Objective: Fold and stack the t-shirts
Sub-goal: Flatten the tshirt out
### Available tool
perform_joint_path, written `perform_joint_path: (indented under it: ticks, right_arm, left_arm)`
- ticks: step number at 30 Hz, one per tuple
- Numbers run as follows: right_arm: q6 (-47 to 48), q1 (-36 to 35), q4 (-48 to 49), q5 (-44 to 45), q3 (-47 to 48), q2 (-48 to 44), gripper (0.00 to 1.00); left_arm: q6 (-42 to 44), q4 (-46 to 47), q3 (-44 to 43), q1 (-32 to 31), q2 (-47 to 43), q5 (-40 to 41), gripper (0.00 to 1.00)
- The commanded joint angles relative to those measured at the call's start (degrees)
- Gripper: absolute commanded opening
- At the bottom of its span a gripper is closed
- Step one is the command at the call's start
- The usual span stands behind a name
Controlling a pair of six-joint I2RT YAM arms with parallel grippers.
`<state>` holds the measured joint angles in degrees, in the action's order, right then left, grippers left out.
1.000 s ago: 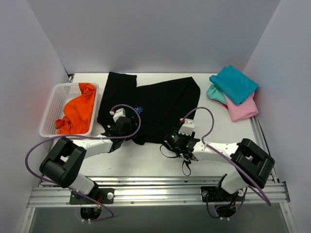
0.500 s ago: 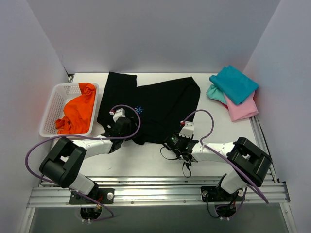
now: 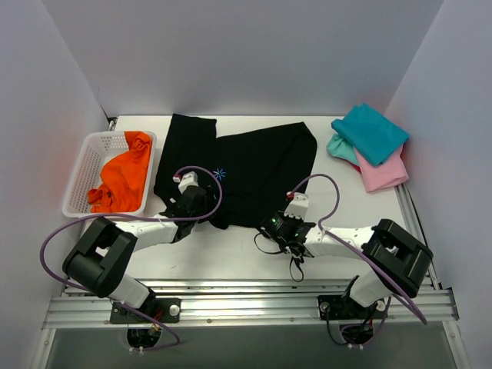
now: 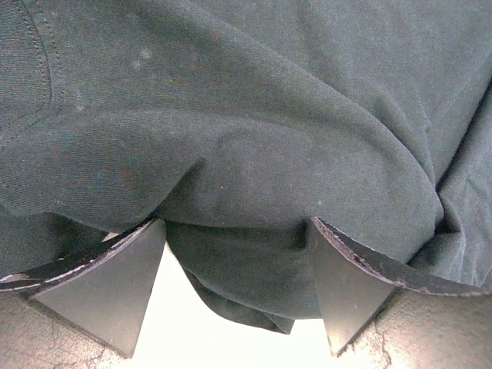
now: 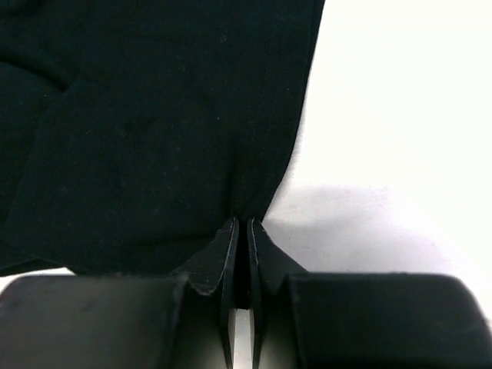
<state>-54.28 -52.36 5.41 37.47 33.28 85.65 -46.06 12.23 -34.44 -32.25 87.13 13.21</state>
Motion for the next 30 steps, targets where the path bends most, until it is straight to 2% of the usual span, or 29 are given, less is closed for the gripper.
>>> perform_joint_path:
  ticks: [1, 6, 14, 25, 30]
  right_arm:
    - [-1.9, -0.8, -4.5, 3.5, 0.1, -3.6, 0.00]
    - [-2.4, -1.3, -8.6, 4.4, 0.8, -7.2, 0.00]
    - [-6.3, -2.2, -20.3, 8.2, 4.0, -12.0, 0.00]
    - [-23.5, -2.2, -40.7, 10.2, 6.5, -16.8, 0.00]
    - [-28.5, -2.3, -44.5, 8.8, 5.7, -19.4, 0.00]
  left_arm:
    - [0.2, -8.2, 2.9, 0.3, 3.4, -1.8, 0.86]
    - [0.2, -8.0, 2.6, -0.4, 4.0, -1.4, 0.85]
    - [0.1, -8.0, 2.4, -0.9, 4.7, -1.3, 0.84]
    - [0.3, -9.5, 1.3, -1.0, 4.1, -0.8, 0.84]
    - [0.4, -10.0, 1.2, -0.4, 3.3, -0.6, 0.84]
